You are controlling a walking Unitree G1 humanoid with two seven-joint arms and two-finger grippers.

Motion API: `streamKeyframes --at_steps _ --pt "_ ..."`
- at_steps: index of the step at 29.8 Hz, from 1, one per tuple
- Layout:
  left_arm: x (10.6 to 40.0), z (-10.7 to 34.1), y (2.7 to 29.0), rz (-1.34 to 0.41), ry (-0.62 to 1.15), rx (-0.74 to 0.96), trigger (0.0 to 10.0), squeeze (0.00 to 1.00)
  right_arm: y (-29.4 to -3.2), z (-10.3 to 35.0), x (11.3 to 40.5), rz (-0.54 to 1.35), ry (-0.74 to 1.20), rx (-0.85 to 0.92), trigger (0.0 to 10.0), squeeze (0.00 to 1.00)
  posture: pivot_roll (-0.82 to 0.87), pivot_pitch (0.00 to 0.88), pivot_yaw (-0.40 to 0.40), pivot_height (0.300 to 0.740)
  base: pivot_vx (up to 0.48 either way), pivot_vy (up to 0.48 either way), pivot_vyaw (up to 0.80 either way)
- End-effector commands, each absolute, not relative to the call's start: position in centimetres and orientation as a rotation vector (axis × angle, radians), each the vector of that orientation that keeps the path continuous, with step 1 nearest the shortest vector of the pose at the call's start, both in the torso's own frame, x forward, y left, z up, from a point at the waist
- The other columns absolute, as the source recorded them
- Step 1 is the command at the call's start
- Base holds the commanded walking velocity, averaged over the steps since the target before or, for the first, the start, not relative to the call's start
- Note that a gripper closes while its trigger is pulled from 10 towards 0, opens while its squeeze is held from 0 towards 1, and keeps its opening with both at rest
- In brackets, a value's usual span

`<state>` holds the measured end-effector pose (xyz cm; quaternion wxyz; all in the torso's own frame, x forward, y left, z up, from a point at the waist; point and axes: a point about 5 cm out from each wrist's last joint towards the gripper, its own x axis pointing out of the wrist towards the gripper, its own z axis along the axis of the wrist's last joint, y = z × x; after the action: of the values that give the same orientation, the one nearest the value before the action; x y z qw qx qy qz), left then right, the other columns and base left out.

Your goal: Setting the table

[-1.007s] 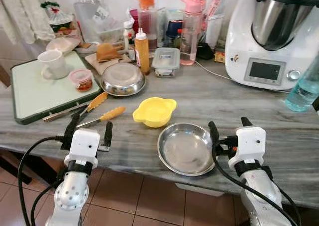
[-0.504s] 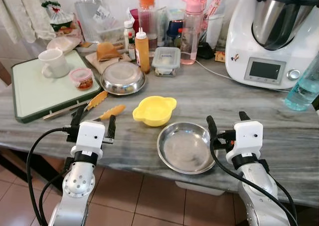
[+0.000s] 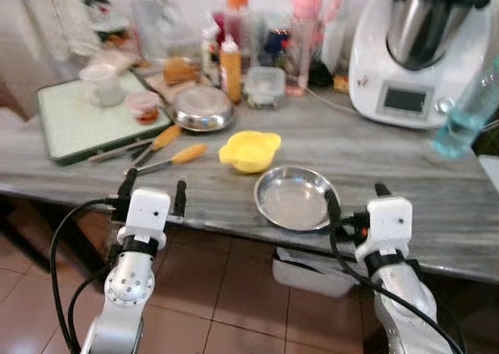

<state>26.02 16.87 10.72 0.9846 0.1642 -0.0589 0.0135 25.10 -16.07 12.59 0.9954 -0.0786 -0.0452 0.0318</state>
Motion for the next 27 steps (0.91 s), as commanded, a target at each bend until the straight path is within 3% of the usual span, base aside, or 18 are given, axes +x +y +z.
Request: streamKeyframes --at_steps 1,20,27 --pt "26.4 11.1 16.8 0.027 -0.128 0.339 10.0 0.00 -16.1 12.5 25.0 0.064 -0.086 -0.152 10.0 0.00 -0.05 0.000 0.026 0.740 -0.345 0.000 0.00" --pt "27.3 11.4 16.2 0.014 -0.145 0.315 10.0 0.00 -16.4 12.7 25.6 0.087 -0.092 -0.194 10.0 0.00 -0.05 0.000 0.023 0.740 -0.336 0.000 0.00" --pt "27.9 11.6 15.8 -0.014 -0.142 0.270 10.0 0.00 -16.2 12.8 25.9 0.093 -0.099 -0.193 10.0 0.00 -0.05 0.000 0.022 0.740 0.000 0.000 0.00"
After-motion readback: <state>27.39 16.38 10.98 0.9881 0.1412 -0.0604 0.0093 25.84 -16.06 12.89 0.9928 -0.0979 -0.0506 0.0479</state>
